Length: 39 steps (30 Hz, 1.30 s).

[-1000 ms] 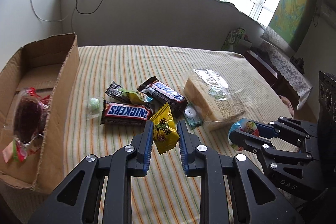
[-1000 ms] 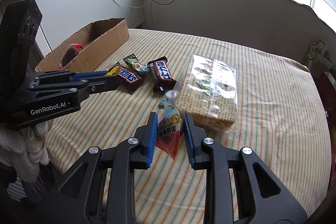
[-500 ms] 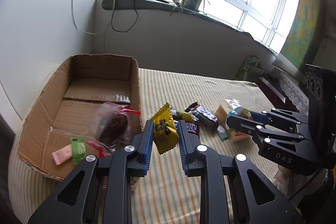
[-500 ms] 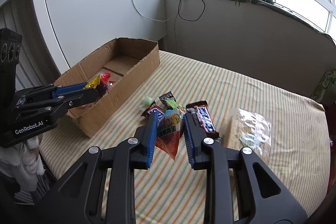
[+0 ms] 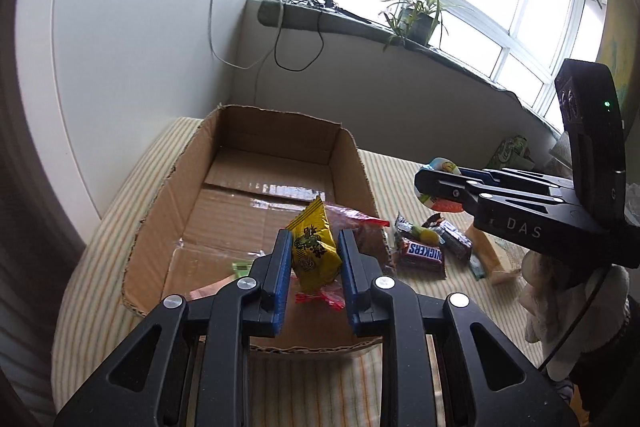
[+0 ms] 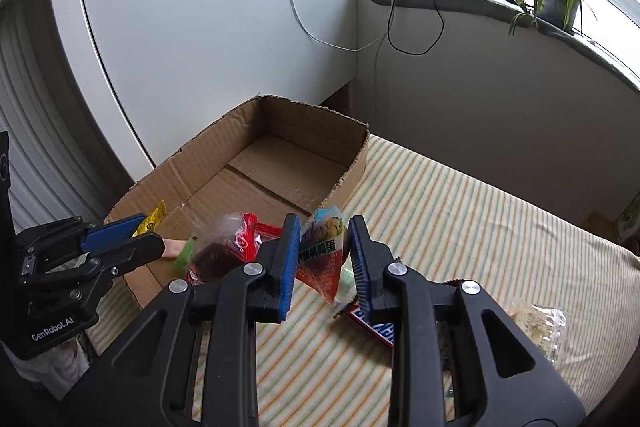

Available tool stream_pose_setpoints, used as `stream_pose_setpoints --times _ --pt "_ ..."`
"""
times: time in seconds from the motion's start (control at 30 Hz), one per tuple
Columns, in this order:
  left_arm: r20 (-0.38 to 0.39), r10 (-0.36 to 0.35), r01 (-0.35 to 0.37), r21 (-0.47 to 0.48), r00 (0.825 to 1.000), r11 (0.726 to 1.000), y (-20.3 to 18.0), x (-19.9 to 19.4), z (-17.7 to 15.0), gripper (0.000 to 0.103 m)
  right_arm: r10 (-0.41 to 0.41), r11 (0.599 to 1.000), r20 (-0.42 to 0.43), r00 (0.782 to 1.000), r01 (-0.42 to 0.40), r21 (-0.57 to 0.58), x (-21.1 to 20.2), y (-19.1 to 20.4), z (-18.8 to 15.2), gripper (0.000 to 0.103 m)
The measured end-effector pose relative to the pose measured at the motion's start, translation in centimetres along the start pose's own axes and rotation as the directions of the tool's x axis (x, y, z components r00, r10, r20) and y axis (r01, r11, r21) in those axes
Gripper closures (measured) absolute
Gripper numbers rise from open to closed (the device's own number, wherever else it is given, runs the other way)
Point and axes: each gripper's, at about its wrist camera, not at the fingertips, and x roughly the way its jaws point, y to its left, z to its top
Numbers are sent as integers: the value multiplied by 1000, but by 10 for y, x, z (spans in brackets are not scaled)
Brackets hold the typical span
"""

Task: Organize snacks
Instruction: 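Drop the colorful pouch into the box with the right tool while the left drops the yellow packet, then move the open right tool back over the wrapped bread loaf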

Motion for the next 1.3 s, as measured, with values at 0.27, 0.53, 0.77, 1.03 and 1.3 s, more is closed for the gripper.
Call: stream_pose_setpoints --times 0.27,0.53,0.77,1.03,1.3 --pt "-4 21 -21 -31 1000 999 19 2 0 82 20 1000 -26 999 -21 -17 32 20 19 77" --pt "-4 14 -14 -43 1000 999 25 4 0 81 31 999 -53 998 -32 -18 55 27 28 77" --pt "-4 15 -15 -53 1000 998 28 4 -1 79 51 999 -41 998 -51 1 58 28 31 31" --pt "5 21 -20 -63 1000 998 27 -1 -1 41 53 999 -11 999 -53 -12 44 28 30 26" --pt "5 12 -11 -50 1000 999 16 -5 -2 41 41 999 13 999 -41 -1 26 20 27 26"
